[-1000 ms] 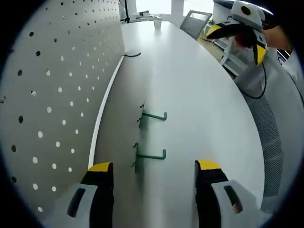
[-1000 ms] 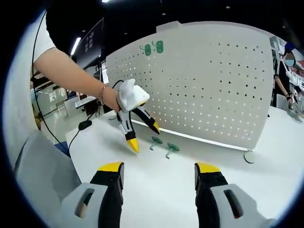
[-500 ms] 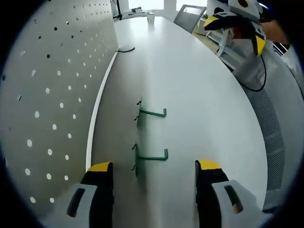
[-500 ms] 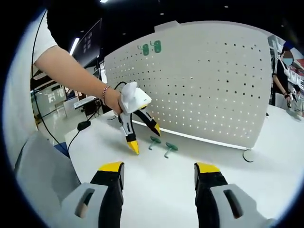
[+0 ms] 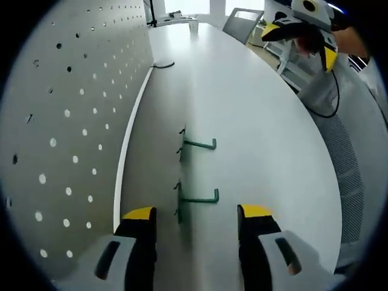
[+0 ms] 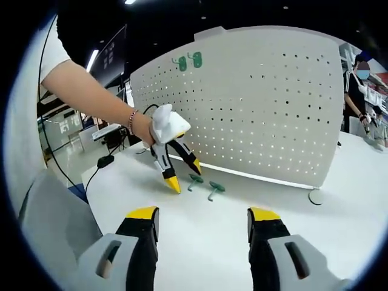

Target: Insert the hook assembly into the mounting plate slot until the hook locks in place.

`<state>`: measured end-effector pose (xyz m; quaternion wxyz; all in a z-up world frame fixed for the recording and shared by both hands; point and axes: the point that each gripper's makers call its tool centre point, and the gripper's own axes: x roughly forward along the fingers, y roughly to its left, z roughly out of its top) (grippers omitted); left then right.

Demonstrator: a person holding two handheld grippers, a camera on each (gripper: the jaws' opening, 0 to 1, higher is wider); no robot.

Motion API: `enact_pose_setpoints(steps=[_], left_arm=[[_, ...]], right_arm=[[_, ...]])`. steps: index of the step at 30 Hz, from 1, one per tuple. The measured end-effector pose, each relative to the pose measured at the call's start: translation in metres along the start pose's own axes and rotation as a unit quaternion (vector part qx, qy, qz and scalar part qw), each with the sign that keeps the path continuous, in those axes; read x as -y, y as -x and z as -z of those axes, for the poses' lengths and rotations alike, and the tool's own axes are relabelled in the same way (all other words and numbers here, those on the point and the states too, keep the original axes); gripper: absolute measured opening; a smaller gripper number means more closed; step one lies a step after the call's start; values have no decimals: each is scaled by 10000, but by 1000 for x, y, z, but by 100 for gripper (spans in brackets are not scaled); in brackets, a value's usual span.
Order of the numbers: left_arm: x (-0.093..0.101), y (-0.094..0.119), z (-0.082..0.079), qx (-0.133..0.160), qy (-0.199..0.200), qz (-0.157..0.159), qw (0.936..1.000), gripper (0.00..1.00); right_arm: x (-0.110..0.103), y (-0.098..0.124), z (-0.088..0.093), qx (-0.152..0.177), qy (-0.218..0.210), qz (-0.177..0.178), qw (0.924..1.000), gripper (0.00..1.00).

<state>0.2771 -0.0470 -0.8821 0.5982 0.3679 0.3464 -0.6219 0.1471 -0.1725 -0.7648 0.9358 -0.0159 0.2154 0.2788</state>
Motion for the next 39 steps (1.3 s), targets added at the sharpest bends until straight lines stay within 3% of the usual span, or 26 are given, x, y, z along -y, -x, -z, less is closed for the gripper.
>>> enact_pose_setpoints(steps=[15, 28, 38, 39], left_arm=[[0, 1, 1, -5, 59, -76, 10000, 37], [-11, 2, -1, 122, 343, -384, 9986, 20], [-18, 1, 0, 42, 282, -622, 9977, 6], [-17, 1, 0, -4, 75, -638, 9979, 5]], right_arm=[[1, 1, 0, 24, -34, 13, 10000, 56], [1, 0, -2, 51, -60, 7, 10000, 55], [3, 1, 0, 47, -112, 41, 9999, 54], [4, 1, -1, 46, -119, 43, 9999, 54]])
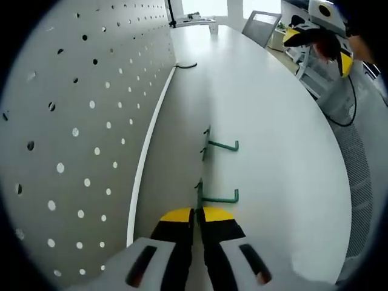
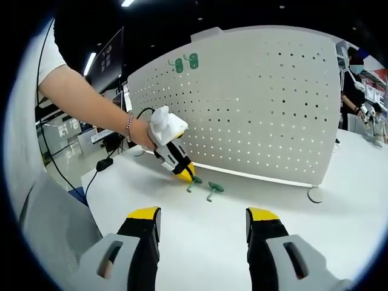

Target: Insert the hook assembly into the mounting plate slot until the hook locks in place.

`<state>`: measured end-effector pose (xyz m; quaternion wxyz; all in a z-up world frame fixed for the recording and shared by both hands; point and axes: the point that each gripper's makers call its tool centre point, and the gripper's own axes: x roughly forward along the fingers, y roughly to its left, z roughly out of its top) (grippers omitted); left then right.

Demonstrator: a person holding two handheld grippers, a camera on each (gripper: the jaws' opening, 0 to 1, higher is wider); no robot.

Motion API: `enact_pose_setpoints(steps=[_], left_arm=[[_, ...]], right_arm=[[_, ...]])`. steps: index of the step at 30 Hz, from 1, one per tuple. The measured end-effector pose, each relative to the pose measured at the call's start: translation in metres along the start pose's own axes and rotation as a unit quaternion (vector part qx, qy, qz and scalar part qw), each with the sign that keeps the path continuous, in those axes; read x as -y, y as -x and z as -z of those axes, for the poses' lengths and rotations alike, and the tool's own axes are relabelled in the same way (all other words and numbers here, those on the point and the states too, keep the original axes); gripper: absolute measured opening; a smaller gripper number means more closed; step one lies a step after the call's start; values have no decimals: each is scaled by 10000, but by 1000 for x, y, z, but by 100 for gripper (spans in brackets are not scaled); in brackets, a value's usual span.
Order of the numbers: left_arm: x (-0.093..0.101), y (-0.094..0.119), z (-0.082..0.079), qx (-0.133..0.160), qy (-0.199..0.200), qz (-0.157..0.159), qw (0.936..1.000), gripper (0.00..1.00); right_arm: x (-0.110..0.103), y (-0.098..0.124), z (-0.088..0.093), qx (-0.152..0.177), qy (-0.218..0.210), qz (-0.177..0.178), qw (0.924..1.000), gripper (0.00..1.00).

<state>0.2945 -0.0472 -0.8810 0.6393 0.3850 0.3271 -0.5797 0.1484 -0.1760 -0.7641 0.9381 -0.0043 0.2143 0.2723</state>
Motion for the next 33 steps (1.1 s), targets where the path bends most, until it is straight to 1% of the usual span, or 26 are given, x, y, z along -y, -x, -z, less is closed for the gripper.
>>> enact_pose_setpoints(steps=[1, 6, 8, 27, 28, 29, 30, 32, 33], left_arm=[[0, 0, 0, -6, -99, -19, 9999, 5], [0, 1, 0, 11, 41, -52, 10000, 4], [0, 1, 0, 3, -24, -57, 10000, 4], [1, 2, 0, 19, -19, -107, 9999, 4], [1, 2, 0, 28, 13, -108, 9999, 3], [1, 2, 0, 34, 156, -65, 9999, 3], [-2, 3, 2, 3, 227, -142, 9996, 3], [-3, 5, -2, 135, 231, -165, 9995, 3], [-2, 6, -5, 243, 324, -130, 9991, 3]], right_arm=[[0, 0, 0, 3, 5, 1, 10000, 54], [1, 0, 0, 10, 9, 3, 10000, 54], [0, 0, 0, 4, 6, -5, 10000, 54], [0, 0, 0, 11, -10, 3, 10000, 54], [0, 0, 0, 9, -15, 4, 10000, 54], [0, 0, 1, 2, -12, 6, 10000, 54], [0, 0, 1, -8, -7, 5, 10000, 54], [0, 0, 1, -3, -13, -3, 10000, 55], [-1, 0, 1, 2, -8, -7, 10000, 55]])
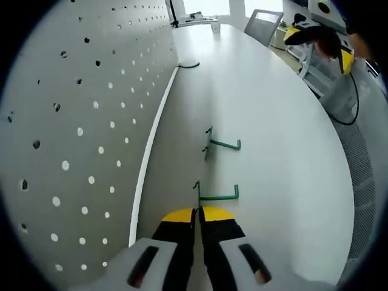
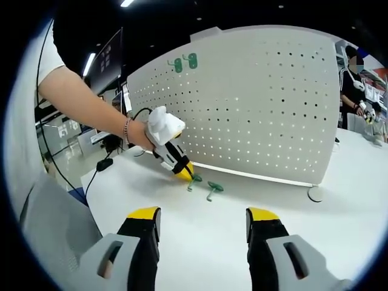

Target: Insert the hook assembly into the mounting plate slot until the hook locks in place.

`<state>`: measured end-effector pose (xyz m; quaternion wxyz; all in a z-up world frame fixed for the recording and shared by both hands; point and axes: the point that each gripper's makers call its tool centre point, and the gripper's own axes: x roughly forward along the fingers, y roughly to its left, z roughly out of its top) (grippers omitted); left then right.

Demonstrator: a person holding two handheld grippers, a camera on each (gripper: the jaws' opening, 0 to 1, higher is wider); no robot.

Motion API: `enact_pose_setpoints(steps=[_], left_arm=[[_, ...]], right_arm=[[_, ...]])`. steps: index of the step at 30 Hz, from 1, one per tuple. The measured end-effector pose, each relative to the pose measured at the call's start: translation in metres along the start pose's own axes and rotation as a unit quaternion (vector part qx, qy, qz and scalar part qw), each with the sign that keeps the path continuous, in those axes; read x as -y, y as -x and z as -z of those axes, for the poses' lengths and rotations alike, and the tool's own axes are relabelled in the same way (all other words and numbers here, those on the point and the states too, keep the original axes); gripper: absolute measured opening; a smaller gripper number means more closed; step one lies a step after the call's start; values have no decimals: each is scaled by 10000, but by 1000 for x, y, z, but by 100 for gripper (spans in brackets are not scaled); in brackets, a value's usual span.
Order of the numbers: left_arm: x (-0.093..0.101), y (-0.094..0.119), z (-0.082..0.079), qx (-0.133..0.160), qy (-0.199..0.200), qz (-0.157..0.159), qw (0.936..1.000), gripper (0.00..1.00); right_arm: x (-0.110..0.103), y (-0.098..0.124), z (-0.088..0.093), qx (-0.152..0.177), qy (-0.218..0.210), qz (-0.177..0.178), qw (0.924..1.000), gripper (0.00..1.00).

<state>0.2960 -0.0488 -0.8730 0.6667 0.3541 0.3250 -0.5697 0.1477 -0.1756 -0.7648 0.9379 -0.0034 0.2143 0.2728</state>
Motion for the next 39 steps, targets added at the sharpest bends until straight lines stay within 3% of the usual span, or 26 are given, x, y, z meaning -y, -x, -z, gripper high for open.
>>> enact_pose_setpoints(steps=[13, 23, 33, 39], left_arm=[[-12, 17, -21, 505, 130, -300, 9982, 3], [-13, 31, -38, 1003, 414, -447, 9931, 3], [-10, 40, -42, 1224, 499, -644, 9891, 3], [-9, 52, -47, 1496, 692, -776, 9833, 3]], right_arm=[[-1, 0, -1, 6, 13, -12, 10000, 55], [0, 1, -5, 65, 19, -3, 10000, 55], [-1, 2, -13, 187, -6, 14, 9998, 55], [-1, 2, -13, 216, -30, 16, 9998, 55]])
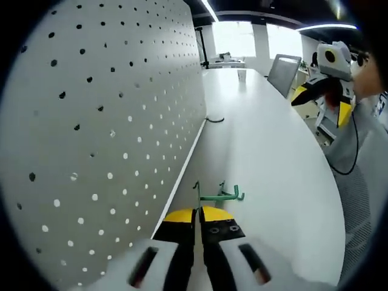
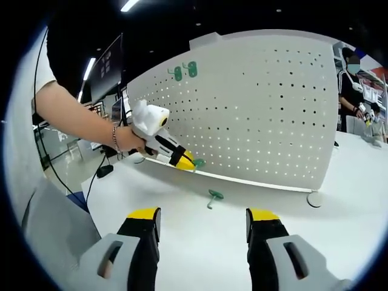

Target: Insert the hook assembly into the mounting plate slot until the hook locks in place.

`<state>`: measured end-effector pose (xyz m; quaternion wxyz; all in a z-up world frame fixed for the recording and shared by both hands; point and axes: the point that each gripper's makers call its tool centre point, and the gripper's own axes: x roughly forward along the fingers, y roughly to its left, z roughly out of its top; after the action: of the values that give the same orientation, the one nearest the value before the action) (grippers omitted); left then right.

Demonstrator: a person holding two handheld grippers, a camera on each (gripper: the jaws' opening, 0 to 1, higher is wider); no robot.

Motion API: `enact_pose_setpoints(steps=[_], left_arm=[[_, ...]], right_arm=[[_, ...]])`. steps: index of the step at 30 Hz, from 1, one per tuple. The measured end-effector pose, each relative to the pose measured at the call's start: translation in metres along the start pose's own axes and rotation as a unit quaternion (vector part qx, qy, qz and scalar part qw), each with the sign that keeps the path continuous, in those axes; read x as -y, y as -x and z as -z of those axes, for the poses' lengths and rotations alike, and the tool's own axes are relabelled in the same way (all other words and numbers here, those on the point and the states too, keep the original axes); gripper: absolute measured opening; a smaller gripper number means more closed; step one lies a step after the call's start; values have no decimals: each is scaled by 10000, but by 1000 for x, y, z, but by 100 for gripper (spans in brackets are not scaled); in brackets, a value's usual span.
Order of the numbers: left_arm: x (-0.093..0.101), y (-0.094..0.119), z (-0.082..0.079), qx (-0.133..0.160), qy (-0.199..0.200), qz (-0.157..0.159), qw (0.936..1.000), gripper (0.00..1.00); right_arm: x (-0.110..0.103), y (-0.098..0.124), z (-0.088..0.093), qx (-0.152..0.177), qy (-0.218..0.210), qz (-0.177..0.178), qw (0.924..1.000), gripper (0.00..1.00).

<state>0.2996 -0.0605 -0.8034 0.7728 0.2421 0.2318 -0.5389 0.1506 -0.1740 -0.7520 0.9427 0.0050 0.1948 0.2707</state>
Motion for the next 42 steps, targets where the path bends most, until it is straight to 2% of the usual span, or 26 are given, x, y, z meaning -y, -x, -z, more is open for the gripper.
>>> enact_pose_setpoints(steps=[6, 11, 17, 19, 24, 34, 42], left_arm=[[4, 11, -11, 310, 130, -58, 9994, 3], [-1, 22, -23, 596, 200, -225, 9978, 3], [-2, 33, -34, 870, 260, -382, 9951, 3], [-1, 36, -36, 881, 298, -421, 9948, 3], [-2, 45, -47, 1164, 413, -565, 9907, 3], [5, 65, -65, 1572, 571, -651, 9838, 3], [16, 85, -77, 1857, 506, -730, 9786, 3]], right_arm=[[-1, 0, -3, 39, 33, -10, 10000, 55], [-2, 0, -6, 95, 21, -15, 10000, 55], [-5, -1, -6, 113, 33, -50, 9999, 55], [-5, -1, -8, 143, 7, -53, 9999, 55], [-6, -1, -16, 226, 31, -56, 9997, 55], [-14, -1, -34, 385, 142, -132, 9991, 55], [-20, -2, -53, 543, 243, -193, 9980, 55]])
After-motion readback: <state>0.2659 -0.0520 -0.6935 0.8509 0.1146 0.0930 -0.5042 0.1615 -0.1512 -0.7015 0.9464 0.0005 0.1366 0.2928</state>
